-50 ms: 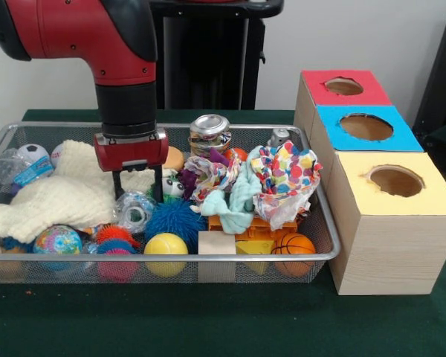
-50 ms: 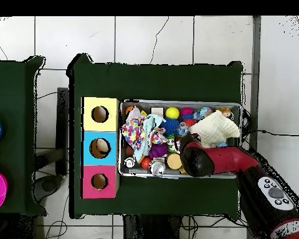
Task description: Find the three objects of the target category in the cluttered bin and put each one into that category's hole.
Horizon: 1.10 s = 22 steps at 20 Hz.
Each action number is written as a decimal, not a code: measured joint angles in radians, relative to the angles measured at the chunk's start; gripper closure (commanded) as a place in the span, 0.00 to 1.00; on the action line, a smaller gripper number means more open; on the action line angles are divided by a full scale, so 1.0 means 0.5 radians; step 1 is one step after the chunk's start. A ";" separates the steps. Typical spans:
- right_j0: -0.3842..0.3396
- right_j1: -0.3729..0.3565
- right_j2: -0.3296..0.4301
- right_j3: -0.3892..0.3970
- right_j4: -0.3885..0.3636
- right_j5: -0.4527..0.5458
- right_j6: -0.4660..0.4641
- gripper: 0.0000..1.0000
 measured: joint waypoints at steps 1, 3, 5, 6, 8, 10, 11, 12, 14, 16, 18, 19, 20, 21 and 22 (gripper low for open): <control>0.004 0.002 -0.006 0.000 0.000 -0.011 0.000 0.00; 0.009 0.003 -0.014 0.000 0.000 -0.031 0.000 0.00; 0.006 0.003 -0.014 0.000 0.006 -0.031 0.000 0.00; 0.004 0.004 -0.014 0.000 0.010 -0.031 0.000 0.00; -0.005 0.004 -0.013 0.000 0.032 -0.031 0.000 0.00; -0.023 0.004 -0.003 0.000 0.063 -0.029 0.000 0.00; -0.031 0.004 0.003 0.000 0.073 -0.026 0.000 0.00; -0.045 0.005 0.012 -0.001 0.084 -0.023 0.000 0.00; -0.063 0.007 0.022 -0.007 0.089 -0.022 0.000 0.00; -0.084 0.017 0.032 -0.022 0.087 -0.022 0.000 0.00; -0.094 0.029 0.038 -0.034 0.087 -0.022 0.000 0.00; -0.097 0.035 0.041 -0.038 0.087 -0.022 0.000 0.00; -0.100 0.041 0.043 -0.042 0.087 -0.022 0.000 0.00; -0.102 0.048 0.046 -0.046 0.087 -0.022 0.000 0.00; -0.103 0.062 0.049 -0.051 0.087 -0.022 0.000 0.00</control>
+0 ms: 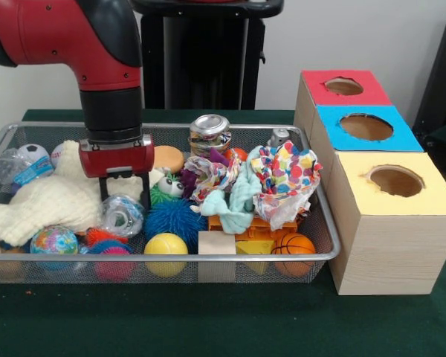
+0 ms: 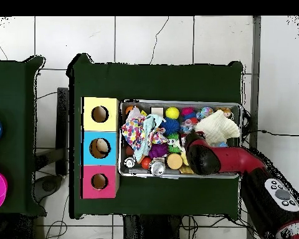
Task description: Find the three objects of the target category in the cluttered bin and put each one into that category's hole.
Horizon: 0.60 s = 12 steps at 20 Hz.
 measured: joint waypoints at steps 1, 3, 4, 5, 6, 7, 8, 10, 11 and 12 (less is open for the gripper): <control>0.000 0.009 0.001 -0.003 0.000 0.000 0.000 0.00; 0.000 0.028 0.001 -0.011 0.000 0.000 0.000 0.00; 0.000 0.037 0.001 -0.017 0.000 0.000 0.000 0.00; 0.000 0.047 0.001 -0.023 0.000 0.000 0.000 0.00; 0.000 0.054 0.001 -0.028 0.000 0.000 0.000 0.00; 0.000 0.059 0.001 -0.032 0.000 0.000 0.000 0.00; 0.000 0.070 0.001 -0.040 0.001 -0.001 0.000 0.00; 0.000 0.076 0.002 -0.044 0.005 -0.001 0.000 0.00; 0.000 0.077 0.003 -0.045 0.008 0.000 0.000 0.00; 0.000 0.077 0.004 -0.046 0.018 0.000 0.000 0.00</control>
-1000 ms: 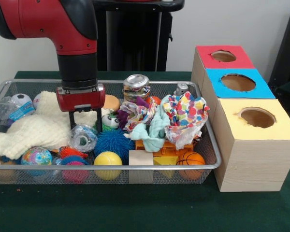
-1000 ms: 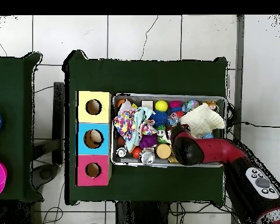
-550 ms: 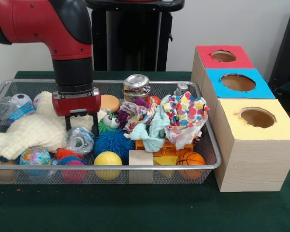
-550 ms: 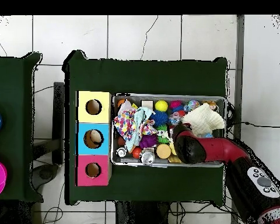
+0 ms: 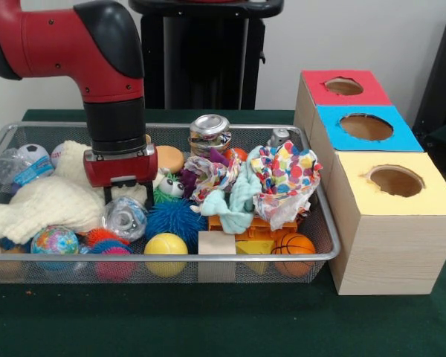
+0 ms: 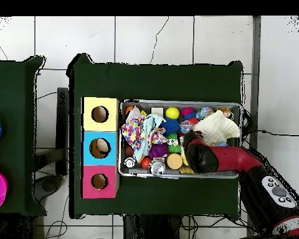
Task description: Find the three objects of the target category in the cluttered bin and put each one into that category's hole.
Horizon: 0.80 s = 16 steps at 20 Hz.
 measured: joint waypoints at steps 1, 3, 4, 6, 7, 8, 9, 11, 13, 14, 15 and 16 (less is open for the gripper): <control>0.000 0.000 0.000 0.000 0.003 0.000 0.000 0.00; 0.000 -0.001 0.000 0.000 0.021 0.000 0.000 0.00; 0.002 -0.003 0.000 0.000 0.033 0.001 0.000 0.00; 0.005 -0.006 0.000 -0.001 0.043 0.003 0.000 0.00; 0.013 -0.012 0.000 -0.004 0.052 0.019 0.000 0.00; 0.017 -0.014 0.000 -0.006 0.054 0.028 0.000 0.00; 0.023 -0.018 0.000 -0.011 0.057 0.047 0.000 0.00; 0.038 -0.024 0.000 -0.024 0.059 0.093 0.000 0.00; 0.046 -0.027 0.000 -0.032 0.059 0.123 0.000 0.00; 0.056 -0.029 0.000 -0.047 0.060 0.165 0.000 0.00; 0.059 -0.030 0.000 -0.054 0.060 0.180 0.000 0.00; 0.063 -0.031 0.000 -0.060 0.060 0.196 0.000 0.00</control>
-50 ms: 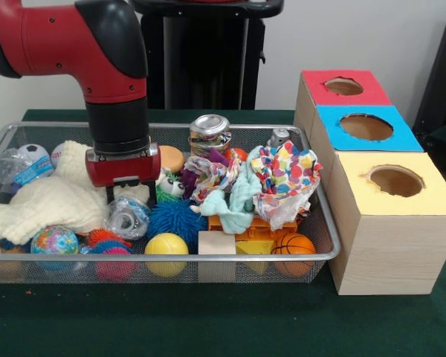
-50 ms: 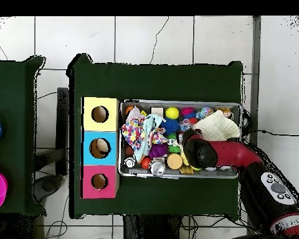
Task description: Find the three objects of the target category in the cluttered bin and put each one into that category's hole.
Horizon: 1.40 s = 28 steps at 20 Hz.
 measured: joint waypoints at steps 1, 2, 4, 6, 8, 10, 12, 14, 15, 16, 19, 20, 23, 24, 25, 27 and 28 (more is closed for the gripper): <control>0.004 0.000 0.000 -0.007 0.000 0.016 0.000 0.00; 0.008 0.000 0.000 -0.013 0.000 0.028 0.000 0.00; 0.013 0.000 0.000 -0.020 0.000 0.038 0.000 0.00; 0.017 0.000 0.000 -0.026 0.000 0.045 0.000 0.00; 0.022 0.000 0.000 -0.031 0.002 0.050 0.000 0.00; 0.025 0.000 0.000 -0.035 0.005 0.056 0.000 0.00; 0.027 0.000 0.000 -0.041 0.010 0.069 0.000 0.00; 0.030 -0.003 0.000 -0.049 0.021 0.096 0.000 0.00; 0.030 -0.004 0.000 -0.051 0.025 0.104 0.000 0.00; 0.031 -0.008 0.000 -0.055 0.034 0.122 0.000 0.00; 0.035 -0.022 0.000 -0.065 0.064 0.176 0.000 0.00; 0.037 -0.028 0.000 -0.069 0.072 0.191 0.000 0.00; 0.041 -0.042 0.000 -0.079 0.088 0.220 0.000 0.00; 0.044 -0.049 0.000 -0.083 0.094 0.233 0.000 0.00; 0.047 -0.057 0.000 -0.088 0.104 0.249 0.000 0.00; 0.053 -0.073 0.000 -0.094 0.124 0.276 0.000 0.00; 0.054 -0.082 0.000 -0.097 0.135 0.287 0.000 0.00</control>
